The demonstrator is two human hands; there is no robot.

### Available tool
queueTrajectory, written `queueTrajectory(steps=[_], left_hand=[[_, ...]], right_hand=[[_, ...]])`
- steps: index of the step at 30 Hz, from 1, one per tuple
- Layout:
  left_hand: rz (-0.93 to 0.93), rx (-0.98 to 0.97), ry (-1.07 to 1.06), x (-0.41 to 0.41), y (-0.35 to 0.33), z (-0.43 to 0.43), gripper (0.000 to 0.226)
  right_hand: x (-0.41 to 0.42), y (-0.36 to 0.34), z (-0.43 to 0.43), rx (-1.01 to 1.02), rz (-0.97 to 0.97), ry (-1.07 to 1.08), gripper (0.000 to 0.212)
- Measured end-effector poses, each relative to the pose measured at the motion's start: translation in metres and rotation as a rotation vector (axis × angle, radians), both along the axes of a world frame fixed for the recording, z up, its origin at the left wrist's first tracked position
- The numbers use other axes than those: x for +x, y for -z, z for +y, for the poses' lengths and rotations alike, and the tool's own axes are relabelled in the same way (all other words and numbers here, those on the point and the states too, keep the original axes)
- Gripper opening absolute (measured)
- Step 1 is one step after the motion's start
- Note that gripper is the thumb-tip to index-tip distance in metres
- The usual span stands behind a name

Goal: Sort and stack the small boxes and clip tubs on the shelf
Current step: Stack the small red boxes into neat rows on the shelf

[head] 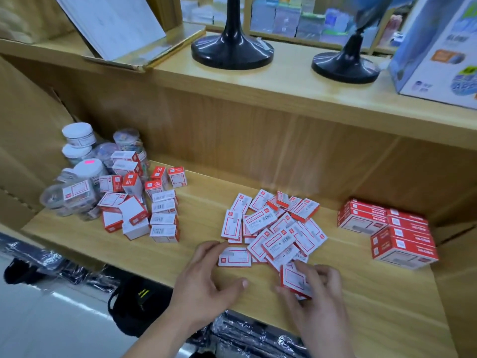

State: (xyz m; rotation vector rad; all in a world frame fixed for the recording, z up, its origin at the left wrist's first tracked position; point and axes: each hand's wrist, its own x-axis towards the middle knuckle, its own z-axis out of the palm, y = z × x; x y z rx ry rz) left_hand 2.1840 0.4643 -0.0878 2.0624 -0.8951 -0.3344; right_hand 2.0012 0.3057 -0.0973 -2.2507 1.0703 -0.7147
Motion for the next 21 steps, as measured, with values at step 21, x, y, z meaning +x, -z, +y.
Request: queueTrajectory(steps=[21], left_hand=[[-0.453, 0.33, 0.512, 0.068, -0.022, -0.098, 0.082]], right_hand=[[0.056, -0.035, -0.063, 0.214, 0.201, -0.009, 0.062]])
